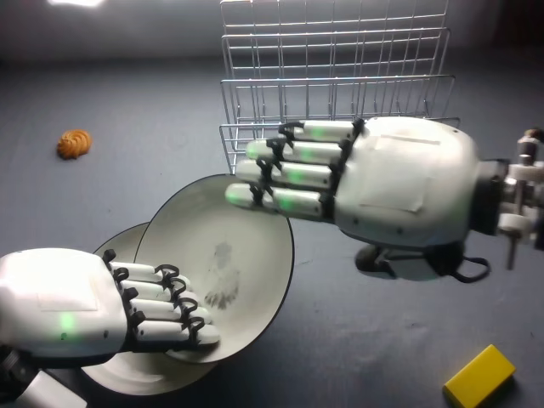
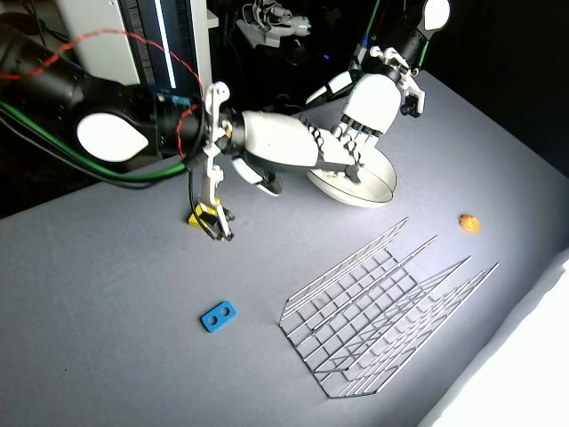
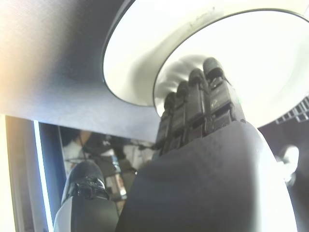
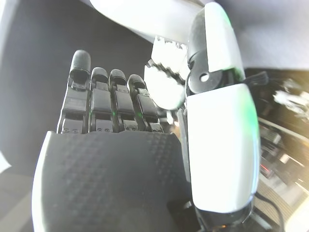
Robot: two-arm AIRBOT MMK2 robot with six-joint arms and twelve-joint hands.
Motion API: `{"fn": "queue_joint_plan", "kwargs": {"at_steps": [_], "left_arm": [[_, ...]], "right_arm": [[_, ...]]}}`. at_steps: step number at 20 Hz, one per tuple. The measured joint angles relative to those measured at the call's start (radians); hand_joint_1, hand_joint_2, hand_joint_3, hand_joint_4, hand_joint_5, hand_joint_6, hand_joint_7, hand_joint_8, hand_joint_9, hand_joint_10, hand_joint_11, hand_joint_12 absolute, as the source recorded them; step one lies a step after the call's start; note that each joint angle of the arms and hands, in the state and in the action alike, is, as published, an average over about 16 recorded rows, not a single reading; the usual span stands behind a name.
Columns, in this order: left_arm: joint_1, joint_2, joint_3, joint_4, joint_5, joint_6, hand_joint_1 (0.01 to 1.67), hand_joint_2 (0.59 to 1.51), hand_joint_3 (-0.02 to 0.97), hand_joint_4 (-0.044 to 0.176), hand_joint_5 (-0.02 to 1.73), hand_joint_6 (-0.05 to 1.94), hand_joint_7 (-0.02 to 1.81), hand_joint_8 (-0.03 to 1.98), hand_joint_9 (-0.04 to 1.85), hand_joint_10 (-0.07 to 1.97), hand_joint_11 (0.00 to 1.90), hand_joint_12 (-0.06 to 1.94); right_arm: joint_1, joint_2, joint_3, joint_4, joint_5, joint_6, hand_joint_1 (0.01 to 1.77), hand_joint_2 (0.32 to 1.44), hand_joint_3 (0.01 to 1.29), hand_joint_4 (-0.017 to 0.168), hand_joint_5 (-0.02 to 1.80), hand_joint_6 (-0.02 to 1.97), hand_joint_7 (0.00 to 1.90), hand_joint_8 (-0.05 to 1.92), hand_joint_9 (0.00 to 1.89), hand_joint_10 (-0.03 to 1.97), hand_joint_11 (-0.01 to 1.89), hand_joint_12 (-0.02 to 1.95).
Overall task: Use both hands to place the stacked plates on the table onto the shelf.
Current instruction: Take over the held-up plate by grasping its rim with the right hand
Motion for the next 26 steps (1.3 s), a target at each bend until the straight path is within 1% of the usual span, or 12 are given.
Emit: {"fn": "queue_joint_plan", "kwargs": {"at_steps": [9,11,15,20,26], "left_arm": [[-0.005,-0.007,-0.001,-0.008,0.008,0.000,0.02,1.030,0.011,-0.005,0.07,-0.02,0.06,0.00,0.06,0.01,0.01,0.17],[-0.006,-0.008,-0.001,-0.008,0.009,0.000,0.02,1.032,0.011,-0.005,0.07,-0.02,0.06,0.00,0.06,0.01,0.01,0.15],[-0.008,-0.010,-0.001,-0.008,0.011,0.000,0.02,1.035,0.012,-0.005,0.07,-0.02,0.06,-0.01,0.05,0.01,0.02,0.14],[-0.009,-0.014,-0.001,-0.008,0.013,0.000,0.02,1.031,0.012,-0.005,0.06,-0.02,0.05,-0.01,0.04,0.01,0.02,0.11],[-0.010,-0.018,0.002,-0.010,0.012,0.000,0.02,1.026,0.012,-0.005,0.06,-0.02,0.04,-0.01,0.03,0.01,0.01,0.09]], "right_arm": [[-0.029,-0.167,0.128,0.037,0.022,-0.095,1.17,0.96,0.02,0.003,0.05,0.02,0.04,0.01,0.07,0.00,0.01,0.70],[-0.033,-0.196,0.153,0.039,0.024,-0.109,1.18,0.95,0.02,0.003,0.06,0.02,0.05,0.01,0.09,0.00,0.01,0.74],[-0.037,-0.242,0.194,0.049,0.028,-0.122,1.20,0.94,0.02,0.003,0.10,0.02,0.09,0.01,0.13,0.01,0.01,0.88],[-0.034,-0.277,0.226,0.059,0.032,-0.123,1.20,0.93,0.02,0.003,0.22,0.02,0.21,0.01,0.24,0.03,0.02,1.06],[-0.025,-0.293,0.234,0.067,0.038,-0.124,1.19,0.95,0.02,0.003,0.45,0.04,0.46,0.02,0.46,0.07,0.12,1.25]]}}
